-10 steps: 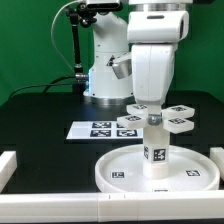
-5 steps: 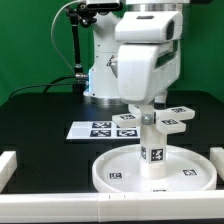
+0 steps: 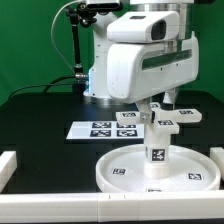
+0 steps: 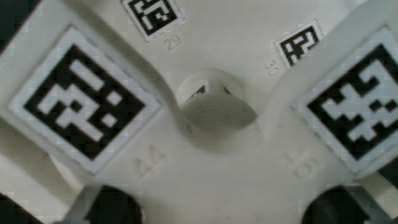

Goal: Assemble round table

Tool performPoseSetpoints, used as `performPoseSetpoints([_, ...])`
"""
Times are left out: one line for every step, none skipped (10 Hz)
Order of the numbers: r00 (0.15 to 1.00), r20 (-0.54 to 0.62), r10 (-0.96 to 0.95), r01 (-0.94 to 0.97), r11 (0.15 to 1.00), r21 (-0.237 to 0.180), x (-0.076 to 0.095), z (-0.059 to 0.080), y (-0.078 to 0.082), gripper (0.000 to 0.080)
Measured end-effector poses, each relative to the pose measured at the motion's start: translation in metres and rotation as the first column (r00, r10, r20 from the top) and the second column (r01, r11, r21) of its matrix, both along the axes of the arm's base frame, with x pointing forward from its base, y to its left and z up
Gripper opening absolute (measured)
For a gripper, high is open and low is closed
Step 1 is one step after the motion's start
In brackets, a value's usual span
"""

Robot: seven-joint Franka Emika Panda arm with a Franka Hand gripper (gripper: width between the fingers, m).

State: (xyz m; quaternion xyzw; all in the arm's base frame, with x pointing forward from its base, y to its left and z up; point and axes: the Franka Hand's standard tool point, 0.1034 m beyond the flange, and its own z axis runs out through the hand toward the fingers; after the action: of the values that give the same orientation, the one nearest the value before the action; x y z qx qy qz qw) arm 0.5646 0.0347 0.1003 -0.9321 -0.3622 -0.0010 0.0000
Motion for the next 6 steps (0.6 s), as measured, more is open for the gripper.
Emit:
performPoseSetpoints([0.999,0.0,-0.053,0.053,0.999,0.0,0.0,0.0,0.0004,0.0443])
performPoseSetpoints([0.994,0.001,-0.107,0.107,0.994,0.002,0.0001,0.0004,0.0006,0.0443])
performPoseSetpoints([0.969,0.004,-0.249,0.249,0.969,0.009,-0.0006,0.0007,0.0011,0.0443])
performPoseSetpoints([0.934,0.001,-0.358,0.358,0.934,0.013,-0.0016,0.0,0.002,0.0443])
performPoseSetpoints([0.903,0.0,-0.43,0.43,0.903,0.013,-0.0017,0.0,0.0043,0.0443])
performPoseSetpoints([0.859,-0.001,-0.512,0.512,0.859,0.013,-0.0017,0.0,0.0042,0.0443])
